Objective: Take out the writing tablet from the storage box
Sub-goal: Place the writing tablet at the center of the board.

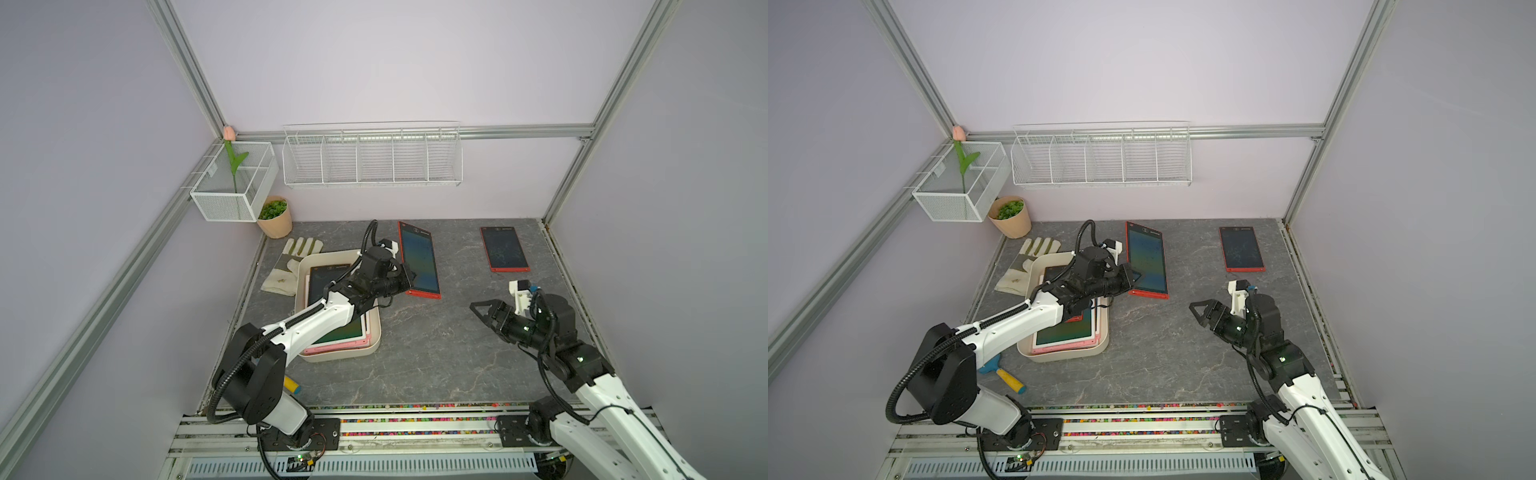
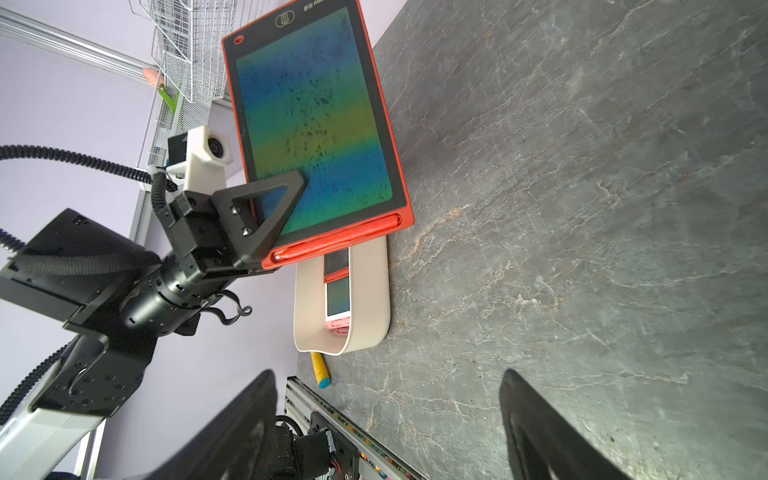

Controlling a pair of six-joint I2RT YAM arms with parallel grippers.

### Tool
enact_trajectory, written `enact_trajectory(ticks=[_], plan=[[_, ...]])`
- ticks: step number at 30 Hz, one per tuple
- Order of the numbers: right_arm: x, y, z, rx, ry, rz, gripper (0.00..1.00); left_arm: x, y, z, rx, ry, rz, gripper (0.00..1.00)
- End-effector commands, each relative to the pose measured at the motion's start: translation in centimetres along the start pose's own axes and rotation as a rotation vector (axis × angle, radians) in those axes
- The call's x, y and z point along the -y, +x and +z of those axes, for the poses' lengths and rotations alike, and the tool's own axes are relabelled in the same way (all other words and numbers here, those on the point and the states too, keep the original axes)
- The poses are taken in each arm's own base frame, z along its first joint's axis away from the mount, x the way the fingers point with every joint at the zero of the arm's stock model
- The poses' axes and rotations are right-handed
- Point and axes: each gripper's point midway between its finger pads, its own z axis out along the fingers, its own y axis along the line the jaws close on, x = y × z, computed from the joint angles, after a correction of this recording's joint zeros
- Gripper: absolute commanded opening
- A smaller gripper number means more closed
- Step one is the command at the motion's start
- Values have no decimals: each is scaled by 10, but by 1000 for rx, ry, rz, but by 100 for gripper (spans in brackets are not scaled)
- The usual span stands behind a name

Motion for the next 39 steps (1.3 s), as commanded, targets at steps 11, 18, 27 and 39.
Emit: enact_trajectory(ticks=[11,18,27,39], plan=[[3,0,11,12,-65,118,80,38,-22,22,125,138,-95,0],[-4,-16,29,26,-91,127,78,56,-12,31,115,208,-173,0],[-18,-43,51,64,-121,134,69,61,7,48,83,273,-256,0],[-19,-54,65,79,-128,156,64,69,4,47,88,290,-261,0]])
